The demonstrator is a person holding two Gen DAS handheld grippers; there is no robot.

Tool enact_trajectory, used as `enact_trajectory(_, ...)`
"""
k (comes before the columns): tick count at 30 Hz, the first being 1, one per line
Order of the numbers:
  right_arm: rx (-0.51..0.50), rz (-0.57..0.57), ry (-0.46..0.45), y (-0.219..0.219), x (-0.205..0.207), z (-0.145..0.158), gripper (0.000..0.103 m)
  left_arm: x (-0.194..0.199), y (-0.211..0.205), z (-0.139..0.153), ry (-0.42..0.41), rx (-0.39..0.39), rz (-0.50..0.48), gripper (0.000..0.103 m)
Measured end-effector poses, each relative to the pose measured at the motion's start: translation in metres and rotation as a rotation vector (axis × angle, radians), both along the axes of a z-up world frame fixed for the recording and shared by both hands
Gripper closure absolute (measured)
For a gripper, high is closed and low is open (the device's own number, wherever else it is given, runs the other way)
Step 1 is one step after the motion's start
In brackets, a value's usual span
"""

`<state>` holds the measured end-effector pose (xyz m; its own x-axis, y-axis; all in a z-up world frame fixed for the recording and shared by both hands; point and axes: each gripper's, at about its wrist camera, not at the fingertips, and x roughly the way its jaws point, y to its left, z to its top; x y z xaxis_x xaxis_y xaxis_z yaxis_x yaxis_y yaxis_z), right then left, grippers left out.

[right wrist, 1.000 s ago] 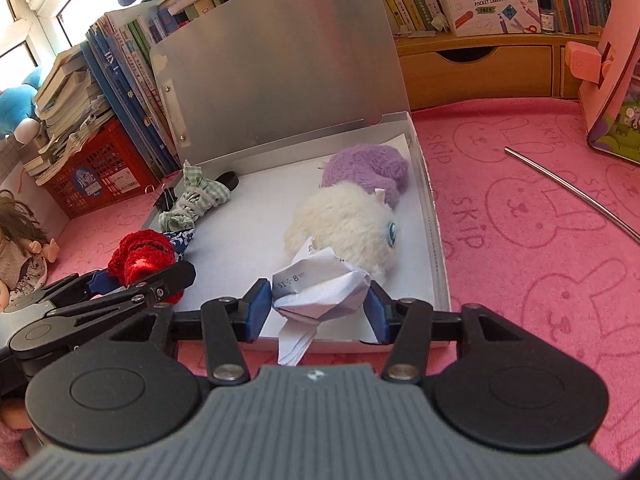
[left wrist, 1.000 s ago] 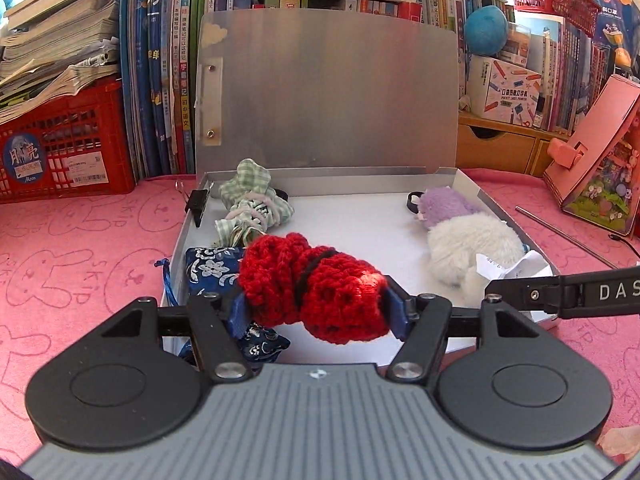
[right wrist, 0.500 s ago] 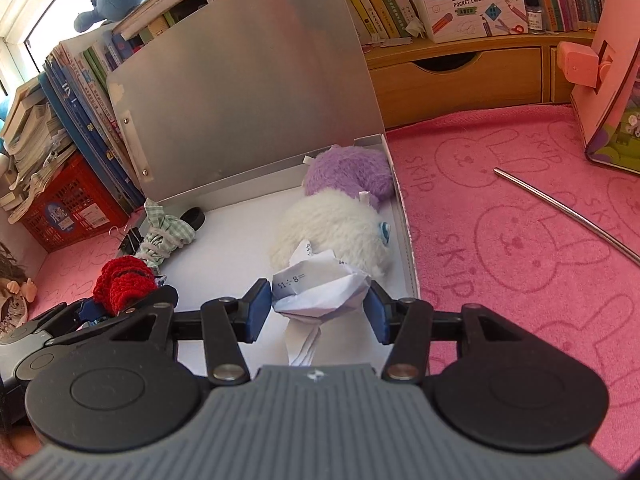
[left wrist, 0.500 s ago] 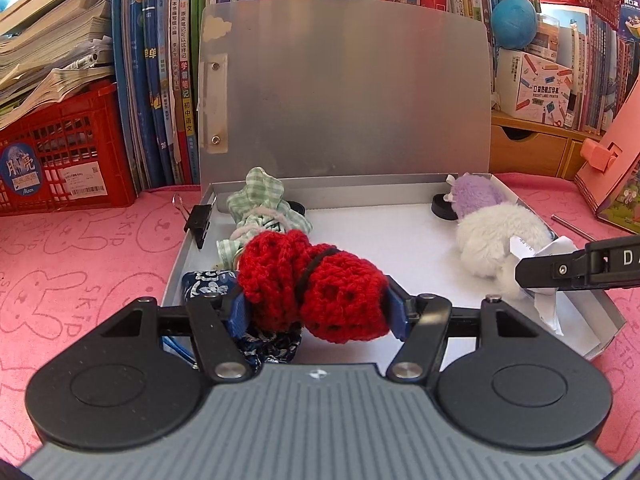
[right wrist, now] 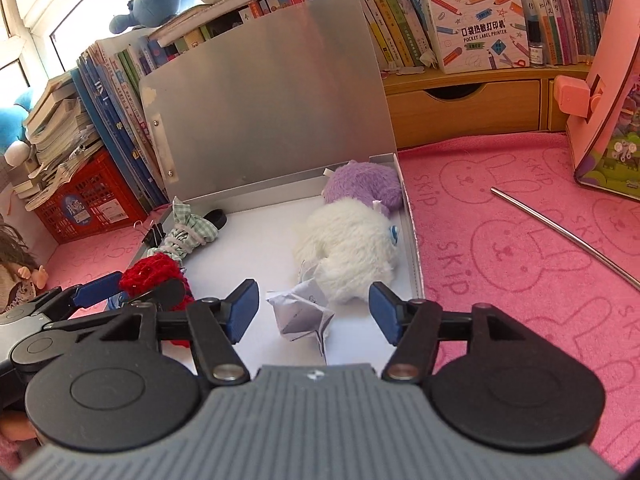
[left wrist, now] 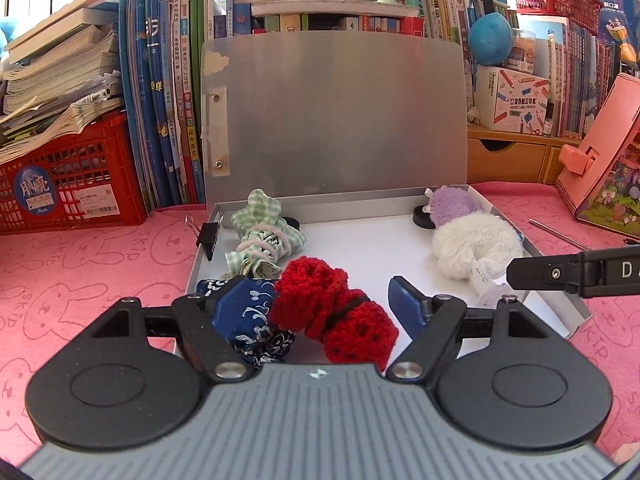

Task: Organize objects
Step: 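Lower the red knitted item and white paper into the box and open both tools, then move the right tool to the crumpled white-pink paper on the table and grasp it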

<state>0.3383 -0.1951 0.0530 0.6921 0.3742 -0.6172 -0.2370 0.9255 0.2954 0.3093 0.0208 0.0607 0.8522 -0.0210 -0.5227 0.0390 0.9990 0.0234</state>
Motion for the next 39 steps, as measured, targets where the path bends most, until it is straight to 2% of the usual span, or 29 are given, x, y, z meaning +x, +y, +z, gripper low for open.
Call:
enact_trajectory(5, -0.015, 0.018, -0.06, -0.005, -0.026, 0.015, 0.021, -0.034, -0.008, 0.017, -0.05, 0.016, -0.033, 0.014)
enact_trajectory(9, -0.035, 0.035, -0.106, -0.009, -0.05, 0.025, 0.018, -0.06, -0.011, 0.03, -0.068, -0.023, -0.064, 0.012)
enact_trajectory(13, -0.059, 0.04, -0.157, -0.014, -0.078, 0.029, 0.017, -0.089, -0.013, 0.035, -0.078, -0.043, -0.091, 0.006)
enact_trajectory(18, -0.053, 0.036, -0.188, -0.026, -0.111, 0.027, 0.016, -0.126, -0.014, 0.035, -0.085, -0.072, -0.113, 0.006)
enact_trajectory(23, -0.066, 0.054, -0.227, -0.032, -0.146, 0.024, 0.016, -0.165, -0.013, 0.028, -0.086, -0.087, -0.136, 0.006)
enact_trajectory(29, -0.129, 0.1, -0.264, -0.028, -0.186, 0.013, 0.016, -0.208, -0.007, 0.009, -0.062, -0.1, -0.125, 0.006)
enact_trajectory(35, -0.167, 0.205, -0.267, -0.019, -0.215, -0.004, 0.016, -0.246, -0.006, -0.013, -0.047, -0.063, -0.121, 0.006)
enact_trajectory(39, -0.175, 0.234, -0.242, -0.014, -0.223, -0.018, 0.016, -0.265, -0.005, -0.024, -0.035, -0.057, -0.122, 0.006)
